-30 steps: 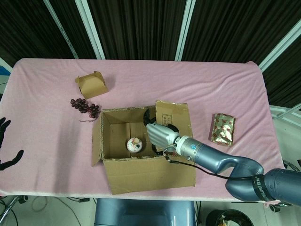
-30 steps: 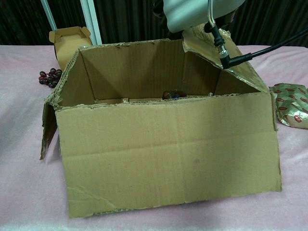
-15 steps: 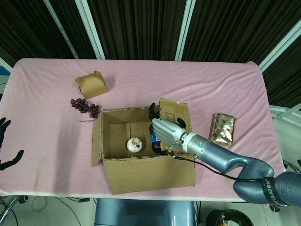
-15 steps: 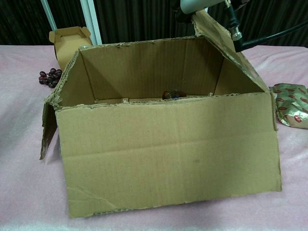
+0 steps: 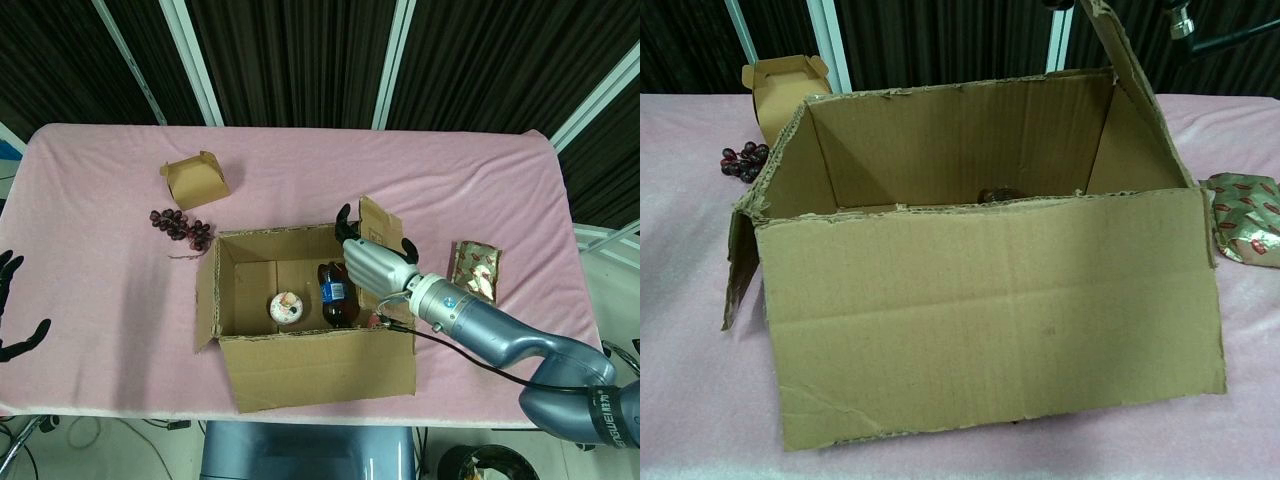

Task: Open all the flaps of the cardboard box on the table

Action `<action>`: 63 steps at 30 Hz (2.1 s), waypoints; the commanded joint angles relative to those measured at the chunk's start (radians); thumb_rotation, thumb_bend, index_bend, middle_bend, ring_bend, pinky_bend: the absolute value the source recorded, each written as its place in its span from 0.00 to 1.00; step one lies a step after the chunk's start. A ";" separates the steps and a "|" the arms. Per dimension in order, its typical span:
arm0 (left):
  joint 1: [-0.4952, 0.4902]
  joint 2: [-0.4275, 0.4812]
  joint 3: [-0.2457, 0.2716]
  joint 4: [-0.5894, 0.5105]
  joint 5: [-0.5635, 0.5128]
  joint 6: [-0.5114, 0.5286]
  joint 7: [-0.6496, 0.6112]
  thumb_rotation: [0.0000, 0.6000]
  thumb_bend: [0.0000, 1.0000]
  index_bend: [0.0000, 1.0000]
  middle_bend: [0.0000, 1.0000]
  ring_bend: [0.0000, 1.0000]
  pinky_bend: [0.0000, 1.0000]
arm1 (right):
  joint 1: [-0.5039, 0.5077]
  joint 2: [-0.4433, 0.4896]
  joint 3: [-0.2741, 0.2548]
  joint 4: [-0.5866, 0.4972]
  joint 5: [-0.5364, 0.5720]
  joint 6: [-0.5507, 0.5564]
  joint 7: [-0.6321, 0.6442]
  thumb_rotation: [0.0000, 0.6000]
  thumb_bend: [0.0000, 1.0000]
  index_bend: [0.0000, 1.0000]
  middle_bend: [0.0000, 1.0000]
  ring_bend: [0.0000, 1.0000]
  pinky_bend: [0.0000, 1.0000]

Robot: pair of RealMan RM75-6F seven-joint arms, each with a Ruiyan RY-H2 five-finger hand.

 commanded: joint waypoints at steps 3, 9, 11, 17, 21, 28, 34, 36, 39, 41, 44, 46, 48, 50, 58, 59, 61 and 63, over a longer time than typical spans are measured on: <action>0.000 0.001 0.000 -0.002 -0.001 -0.002 0.000 1.00 0.25 0.00 0.00 0.00 0.00 | -0.014 0.028 0.002 -0.001 -0.003 -0.002 -0.005 1.00 0.26 0.27 0.29 0.19 0.23; 0.001 0.003 0.000 -0.006 -0.002 -0.007 0.001 1.00 0.25 0.00 0.00 0.00 0.00 | -0.036 0.068 0.002 -0.008 -0.010 0.001 -0.017 1.00 0.26 0.25 0.29 0.19 0.23; 0.001 0.004 0.001 -0.006 -0.002 -0.007 0.001 1.00 0.25 0.00 0.00 0.00 0.00 | -0.044 0.077 0.005 -0.010 -0.014 0.001 -0.016 1.00 0.26 0.23 0.28 0.18 0.23; 0.001 0.006 0.002 -0.009 -0.001 -0.011 0.000 1.00 0.25 0.00 0.00 0.00 0.00 | -0.076 0.107 0.020 -0.012 -0.041 0.007 -0.002 1.00 0.25 0.18 0.25 0.16 0.22; 0.001 0.007 0.002 -0.010 -0.003 -0.014 0.002 1.00 0.25 0.00 0.00 0.00 0.00 | -0.099 0.131 0.032 -0.012 -0.064 0.010 0.007 1.00 0.25 0.17 0.23 0.15 0.22; 0.002 0.008 0.003 -0.012 -0.001 -0.014 0.002 1.00 0.25 0.00 0.00 0.00 0.00 | -0.143 0.162 0.053 -0.002 -0.098 0.007 0.022 1.00 0.25 0.16 0.22 0.15 0.22; 0.003 0.011 0.005 -0.017 0.000 -0.016 -0.003 1.00 0.25 0.00 0.00 0.00 0.00 | -0.187 0.201 0.064 0.002 -0.122 -0.001 0.028 1.00 0.25 0.15 0.21 0.14 0.22; 0.003 0.011 0.006 -0.017 0.002 -0.016 -0.001 1.00 0.25 0.00 0.00 0.00 0.00 | -0.202 0.216 0.068 0.002 -0.129 -0.003 0.031 1.00 0.25 0.15 0.21 0.14 0.22; 0.004 0.010 0.007 -0.018 0.003 -0.015 0.001 1.00 0.26 0.00 0.00 0.00 0.00 | -0.228 0.241 0.075 0.001 -0.144 -0.006 0.041 1.00 0.25 0.15 0.21 0.14 0.22; 0.005 0.010 0.007 -0.018 0.004 -0.014 0.001 1.00 0.25 0.00 0.00 0.00 0.00 | -0.242 0.255 0.080 0.001 -0.155 -0.013 0.047 1.00 0.25 0.15 0.21 0.14 0.22; 0.005 0.011 0.007 -0.019 0.005 -0.013 0.001 1.00 0.25 0.00 0.00 0.00 0.00 | -0.262 0.274 0.085 -0.002 -0.179 -0.033 0.060 1.00 0.25 0.15 0.21 0.14 0.22; 0.005 0.010 0.007 -0.018 0.005 -0.012 0.001 1.00 0.26 0.00 0.00 0.00 0.00 | -0.273 0.284 0.089 -0.003 -0.199 -0.046 0.072 1.00 0.24 0.15 0.21 0.14 0.22; 0.006 0.010 0.008 -0.019 0.006 -0.012 0.002 1.00 0.26 0.00 0.00 0.00 0.00 | -0.289 0.295 0.095 -0.004 -0.223 -0.056 0.090 1.00 0.24 0.15 0.21 0.14 0.22; 0.006 0.010 0.008 -0.020 0.007 -0.013 0.002 1.00 0.26 0.00 0.00 0.00 0.00 | -0.305 0.302 0.102 -0.003 -0.242 -0.060 0.108 1.00 0.24 0.14 0.21 0.14 0.22; 0.007 0.009 0.008 -0.021 0.007 -0.011 0.005 1.00 0.26 0.00 0.00 0.00 0.00 | -0.375 0.319 0.128 0.013 -0.317 -0.074 0.156 1.00 0.24 0.14 0.21 0.14 0.22; 0.007 0.009 0.008 -0.021 0.007 -0.013 0.005 1.00 0.26 0.00 0.00 0.00 0.00 | -0.391 0.321 0.127 0.017 -0.328 -0.075 0.160 1.00 0.24 0.14 0.21 0.14 0.22; 0.006 0.009 0.008 -0.022 0.006 -0.013 0.005 1.00 0.26 0.00 0.00 0.00 0.00 | -0.406 0.321 0.131 0.019 -0.340 -0.071 0.169 1.00 0.24 0.14 0.21 0.14 0.22; 0.006 0.009 0.008 -0.022 0.006 -0.013 0.005 1.00 0.26 0.00 0.00 0.00 0.00 | -0.418 0.319 0.134 0.021 -0.348 -0.067 0.176 1.00 0.24 0.14 0.21 0.13 0.22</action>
